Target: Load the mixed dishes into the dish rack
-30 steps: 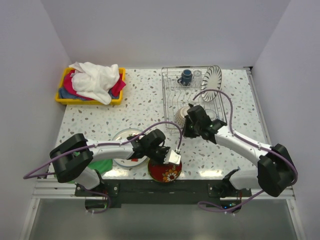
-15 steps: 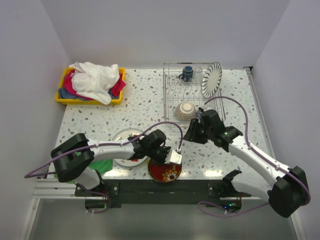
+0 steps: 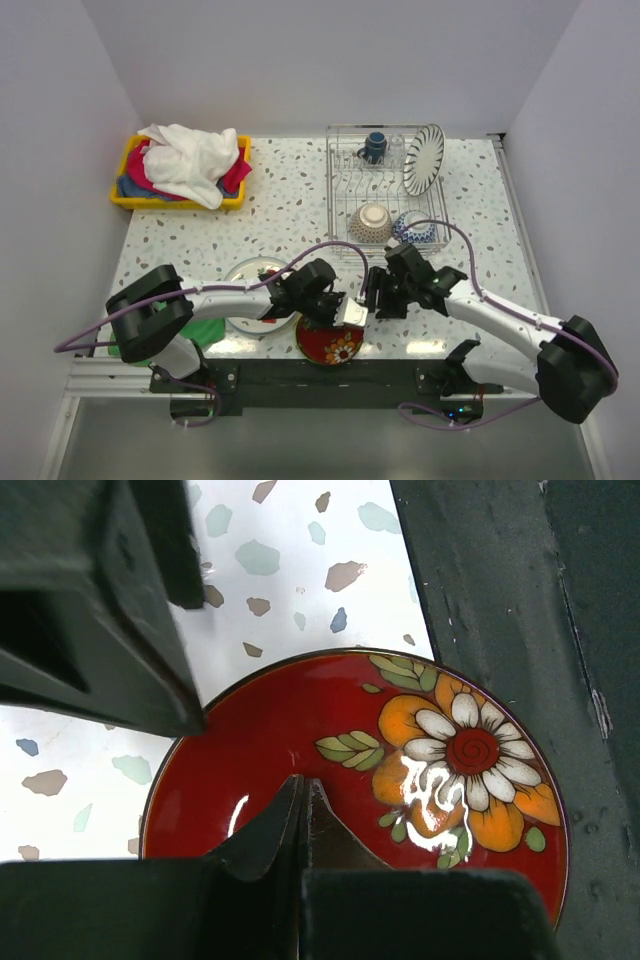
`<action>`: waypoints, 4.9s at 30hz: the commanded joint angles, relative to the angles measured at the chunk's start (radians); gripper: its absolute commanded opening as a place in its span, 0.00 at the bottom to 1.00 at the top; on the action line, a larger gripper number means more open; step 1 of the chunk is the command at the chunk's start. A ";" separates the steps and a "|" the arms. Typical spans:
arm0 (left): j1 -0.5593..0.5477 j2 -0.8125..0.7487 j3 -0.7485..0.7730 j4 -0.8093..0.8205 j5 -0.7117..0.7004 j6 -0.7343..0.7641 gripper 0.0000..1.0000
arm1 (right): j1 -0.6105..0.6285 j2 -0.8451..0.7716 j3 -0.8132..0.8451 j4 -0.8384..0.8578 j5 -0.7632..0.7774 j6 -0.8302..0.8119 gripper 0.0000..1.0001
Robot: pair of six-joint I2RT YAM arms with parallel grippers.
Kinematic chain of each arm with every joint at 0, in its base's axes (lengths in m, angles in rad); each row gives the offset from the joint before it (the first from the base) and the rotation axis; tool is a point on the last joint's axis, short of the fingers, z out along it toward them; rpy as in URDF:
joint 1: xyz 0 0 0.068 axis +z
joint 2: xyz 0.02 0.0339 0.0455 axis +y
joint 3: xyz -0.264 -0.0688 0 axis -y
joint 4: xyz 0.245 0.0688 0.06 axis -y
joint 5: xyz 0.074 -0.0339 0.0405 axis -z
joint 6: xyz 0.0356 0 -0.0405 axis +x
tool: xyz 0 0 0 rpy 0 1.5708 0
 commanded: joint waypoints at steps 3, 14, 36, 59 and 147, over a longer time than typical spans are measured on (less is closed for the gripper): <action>-0.008 0.038 -0.026 -0.046 -0.065 -0.010 0.00 | 0.050 0.049 -0.023 0.079 -0.038 0.070 0.53; -0.008 0.018 -0.038 -0.036 -0.076 -0.014 0.00 | 0.067 0.097 -0.027 0.137 -0.030 0.085 0.26; 0.108 -0.384 0.022 -0.275 -0.171 -0.062 0.34 | 0.062 0.041 0.178 -0.012 0.029 -0.299 0.00; 0.304 -0.277 -0.065 -0.083 0.034 -0.129 0.43 | 0.064 0.006 0.226 0.029 0.016 -0.677 0.00; 0.619 -0.260 0.235 0.122 -0.372 -0.456 0.00 | -0.350 0.906 1.603 -0.222 0.898 -0.798 0.00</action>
